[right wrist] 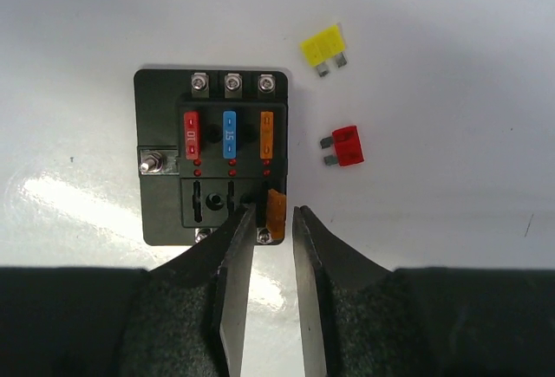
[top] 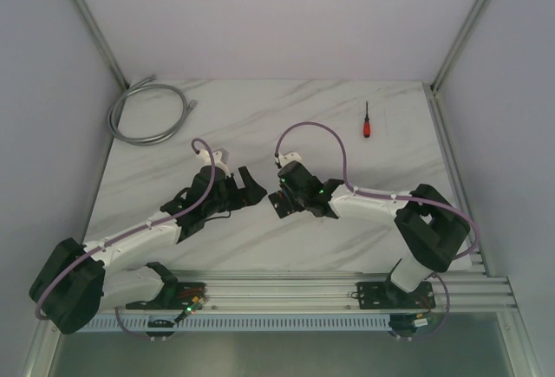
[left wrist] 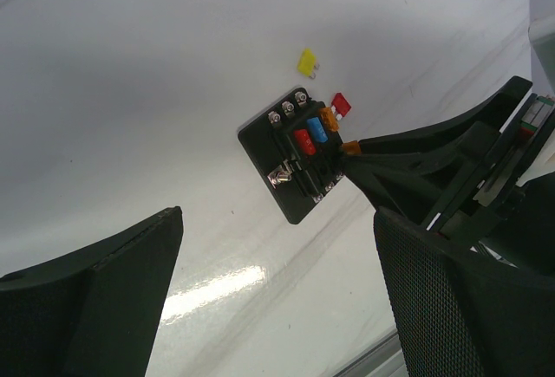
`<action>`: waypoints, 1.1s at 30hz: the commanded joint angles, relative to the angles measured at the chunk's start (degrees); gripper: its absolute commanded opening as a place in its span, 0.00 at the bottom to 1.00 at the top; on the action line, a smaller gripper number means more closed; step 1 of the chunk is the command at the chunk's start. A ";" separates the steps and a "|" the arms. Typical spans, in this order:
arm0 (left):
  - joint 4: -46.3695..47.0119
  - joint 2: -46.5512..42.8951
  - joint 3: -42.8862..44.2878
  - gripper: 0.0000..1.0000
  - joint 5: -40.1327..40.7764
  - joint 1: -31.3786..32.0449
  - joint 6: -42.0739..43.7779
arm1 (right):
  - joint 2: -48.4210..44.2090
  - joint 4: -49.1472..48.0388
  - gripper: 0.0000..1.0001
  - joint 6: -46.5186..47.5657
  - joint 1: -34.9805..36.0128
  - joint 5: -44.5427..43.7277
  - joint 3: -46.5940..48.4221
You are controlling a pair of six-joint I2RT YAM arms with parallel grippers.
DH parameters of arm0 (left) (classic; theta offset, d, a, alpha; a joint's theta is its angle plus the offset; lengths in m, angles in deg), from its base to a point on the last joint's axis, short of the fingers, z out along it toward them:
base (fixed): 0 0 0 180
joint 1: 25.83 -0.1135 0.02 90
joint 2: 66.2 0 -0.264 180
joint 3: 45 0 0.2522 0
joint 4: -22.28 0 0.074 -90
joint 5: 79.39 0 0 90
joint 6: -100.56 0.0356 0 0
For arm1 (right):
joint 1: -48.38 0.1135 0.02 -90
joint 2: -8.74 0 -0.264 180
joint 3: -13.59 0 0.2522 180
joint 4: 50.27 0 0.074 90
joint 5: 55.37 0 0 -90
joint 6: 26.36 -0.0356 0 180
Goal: Snap on the fuse box
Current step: Install the fuse at the fuse box base.
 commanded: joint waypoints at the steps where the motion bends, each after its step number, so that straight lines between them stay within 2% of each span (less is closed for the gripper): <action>1: -0.50 -0.31 -0.58 1.00 -0.33 -0.42 -0.39 | -0.68 0.96 0.32 -0.42 -0.12 0.34 2.62; 6: -0.45 -0.28 -0.53 1.00 -0.39 -0.43 -0.39 | -0.98 0.94 0.32 -0.33 -0.14 0.34 2.76; 18: -0.49 -0.42 -0.67 1.00 -0.42 -0.41 -0.41 | -1.09 1.14 0.19 -0.33 -0.12 -0.40 2.57; 29: -0.46 -0.41 -0.62 1.00 -0.41 -0.42 -0.41 | -1.58 1.58 0.20 -0.24 -0.13 -0.58 2.74; 33: -0.49 -0.41 -0.61 1.00 -0.48 -0.43 -0.40 | -1.31 1.58 0.14 -0.14 -0.14 -0.49 2.74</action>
